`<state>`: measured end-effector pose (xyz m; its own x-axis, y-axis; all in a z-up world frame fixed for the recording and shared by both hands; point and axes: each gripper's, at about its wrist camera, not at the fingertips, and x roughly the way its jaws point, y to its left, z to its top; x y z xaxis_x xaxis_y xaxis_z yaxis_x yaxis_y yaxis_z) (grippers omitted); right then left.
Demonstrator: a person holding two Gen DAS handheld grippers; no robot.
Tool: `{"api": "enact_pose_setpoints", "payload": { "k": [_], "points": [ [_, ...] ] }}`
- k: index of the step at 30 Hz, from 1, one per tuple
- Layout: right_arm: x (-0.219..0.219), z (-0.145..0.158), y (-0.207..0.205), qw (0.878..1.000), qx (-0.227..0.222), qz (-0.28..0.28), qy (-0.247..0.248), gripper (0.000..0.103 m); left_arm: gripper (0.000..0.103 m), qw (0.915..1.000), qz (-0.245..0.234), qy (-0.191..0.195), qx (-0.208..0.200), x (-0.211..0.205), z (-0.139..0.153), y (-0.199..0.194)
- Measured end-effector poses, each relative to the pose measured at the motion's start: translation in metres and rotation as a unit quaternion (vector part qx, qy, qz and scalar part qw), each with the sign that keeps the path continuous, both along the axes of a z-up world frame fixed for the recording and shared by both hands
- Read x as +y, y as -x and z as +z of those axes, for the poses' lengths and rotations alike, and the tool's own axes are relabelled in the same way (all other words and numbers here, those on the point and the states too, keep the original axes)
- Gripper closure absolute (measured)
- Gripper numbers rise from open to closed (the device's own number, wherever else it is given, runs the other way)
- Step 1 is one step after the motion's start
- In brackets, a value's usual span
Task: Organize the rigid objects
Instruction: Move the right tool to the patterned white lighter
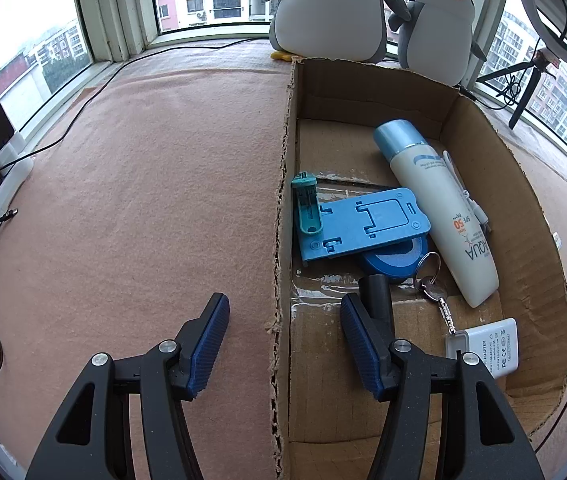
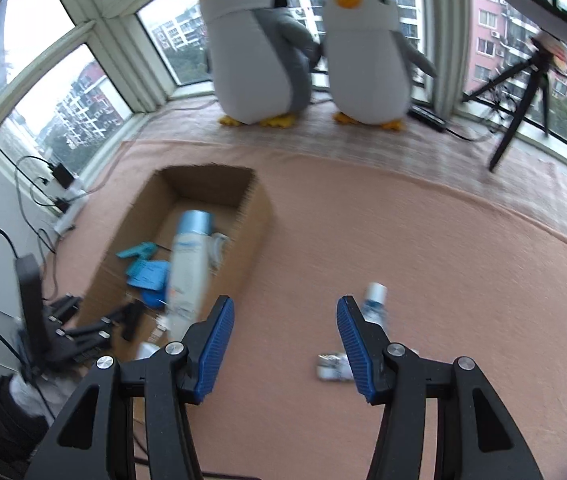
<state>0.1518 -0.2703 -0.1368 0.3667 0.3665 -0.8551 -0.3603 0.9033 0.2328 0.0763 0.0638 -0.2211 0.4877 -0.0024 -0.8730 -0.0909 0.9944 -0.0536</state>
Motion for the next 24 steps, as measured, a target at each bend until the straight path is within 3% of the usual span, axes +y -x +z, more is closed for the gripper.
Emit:
{"api": "enact_pose_setpoints", "payload": {
  "k": [7,24],
  "points": [
    [-0.043,-0.031,-0.009,0.999,0.036,-0.021,0.008,0.054,0.041,1.0,-0.001,-0.003,0.0,0.0,0.0,0.001],
    [-0.036,-0.06,-0.025,0.997,0.076,0.015,0.009,0.054,0.041,1.0,-0.001,-0.004,0.0,-0.001,0.0,0.001]
  ]
}}
